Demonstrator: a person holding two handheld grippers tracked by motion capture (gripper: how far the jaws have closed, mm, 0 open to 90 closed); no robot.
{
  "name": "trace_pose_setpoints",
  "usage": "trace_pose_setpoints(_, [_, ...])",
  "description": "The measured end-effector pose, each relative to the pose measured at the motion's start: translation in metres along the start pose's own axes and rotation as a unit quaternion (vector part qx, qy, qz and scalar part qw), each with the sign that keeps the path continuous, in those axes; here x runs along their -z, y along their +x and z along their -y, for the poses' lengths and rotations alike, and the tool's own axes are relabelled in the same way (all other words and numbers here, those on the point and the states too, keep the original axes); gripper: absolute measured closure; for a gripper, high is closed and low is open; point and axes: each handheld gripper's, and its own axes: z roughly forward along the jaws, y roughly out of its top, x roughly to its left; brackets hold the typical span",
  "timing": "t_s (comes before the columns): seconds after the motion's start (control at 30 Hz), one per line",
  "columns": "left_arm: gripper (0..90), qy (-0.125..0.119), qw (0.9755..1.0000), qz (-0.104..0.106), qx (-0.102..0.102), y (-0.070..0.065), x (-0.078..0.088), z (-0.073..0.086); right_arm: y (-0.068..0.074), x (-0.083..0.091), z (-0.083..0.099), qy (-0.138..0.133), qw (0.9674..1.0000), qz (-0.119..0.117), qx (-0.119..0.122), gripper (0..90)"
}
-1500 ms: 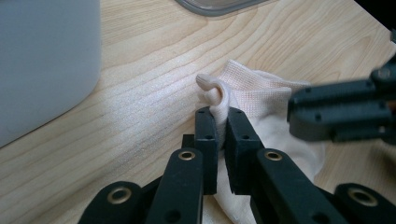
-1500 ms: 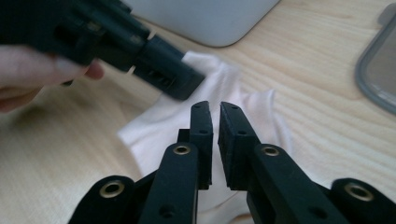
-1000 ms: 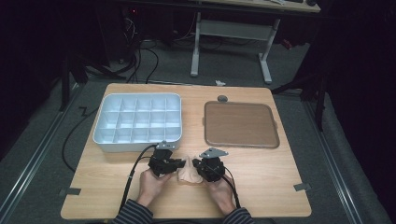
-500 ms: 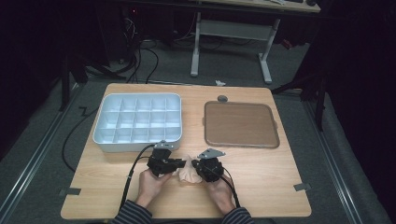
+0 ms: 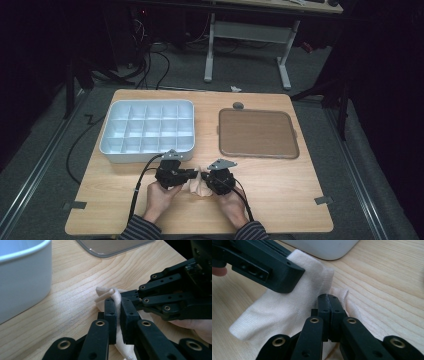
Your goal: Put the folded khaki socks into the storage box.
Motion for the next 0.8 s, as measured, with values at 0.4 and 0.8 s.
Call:
trace_pose_setpoints(0.4, [85.5,0.003,0.9997,-0.020,0.015,0.004,0.005,0.000,-0.001,0.007,-0.006,-0.016,0.9996,-0.022,-0.009,80.3])
trace_pose_setpoints(0.8, [85.5,0.006,0.9992,-0.039,0.013,0.000,0.005,0.000,-0.010,0.043,0.006,-0.043,0.9990,0.006,-0.012,72.7])
